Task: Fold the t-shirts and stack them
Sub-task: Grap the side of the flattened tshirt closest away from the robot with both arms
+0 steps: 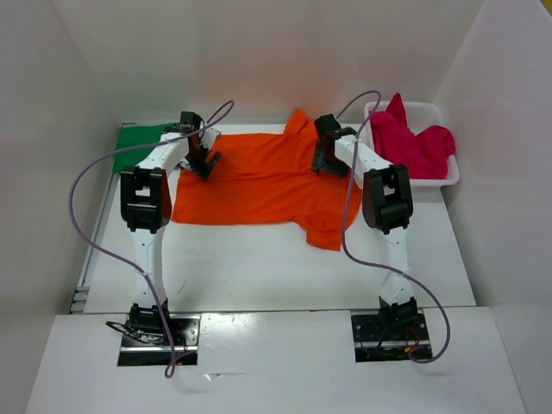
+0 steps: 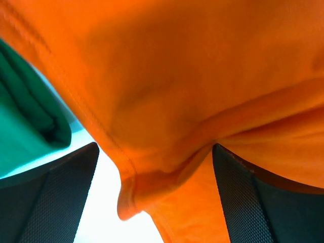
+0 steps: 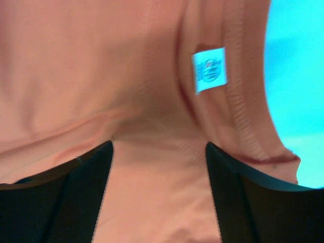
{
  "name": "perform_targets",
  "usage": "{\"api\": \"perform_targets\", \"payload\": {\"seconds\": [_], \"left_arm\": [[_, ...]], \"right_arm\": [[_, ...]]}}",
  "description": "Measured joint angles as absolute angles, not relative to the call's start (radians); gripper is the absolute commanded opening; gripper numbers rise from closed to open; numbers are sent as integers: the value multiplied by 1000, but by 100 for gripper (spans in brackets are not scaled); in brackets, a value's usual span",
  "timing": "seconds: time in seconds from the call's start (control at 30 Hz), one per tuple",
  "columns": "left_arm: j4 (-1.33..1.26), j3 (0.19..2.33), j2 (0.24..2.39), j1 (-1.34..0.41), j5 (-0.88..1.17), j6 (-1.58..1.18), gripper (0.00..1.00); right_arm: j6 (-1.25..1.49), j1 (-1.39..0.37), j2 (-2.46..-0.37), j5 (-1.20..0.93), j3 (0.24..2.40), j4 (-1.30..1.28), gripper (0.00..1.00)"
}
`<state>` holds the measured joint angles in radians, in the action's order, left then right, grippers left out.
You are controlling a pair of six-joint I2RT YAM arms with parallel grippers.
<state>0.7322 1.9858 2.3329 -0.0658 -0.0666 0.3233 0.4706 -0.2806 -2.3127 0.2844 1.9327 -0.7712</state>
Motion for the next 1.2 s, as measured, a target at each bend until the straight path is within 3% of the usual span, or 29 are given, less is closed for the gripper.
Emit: {"api": "perform_targets", "payload": {"seconds": [0.17, 0.37, 0.5, 0.7, 1.1, 1.2], "left_arm": [[724, 1824, 2167, -59, -63, 308, 99], [706, 1540, 1796, -7, -28, 308, 99], [706, 1335, 1690, 54, -20, 308, 99], [711, 1152, 1736, 101, -20, 308, 99], [631, 1171, 1776, 106, 28, 282, 99], [629, 1173, 1774, 120, 53, 281, 99]], "right_arm": [[483, -331, -2149, 308, 1815, -765, 82], [619, -376, -1676, 329, 1418, -760, 82], [725, -376, -1493, 306, 1143, -773, 82], [838, -376, -1446, 210, 872, -783, 78], [908, -378, -1463, 110, 804, -663, 74], [904, -378, -1524, 92, 812, -637, 68]]}}
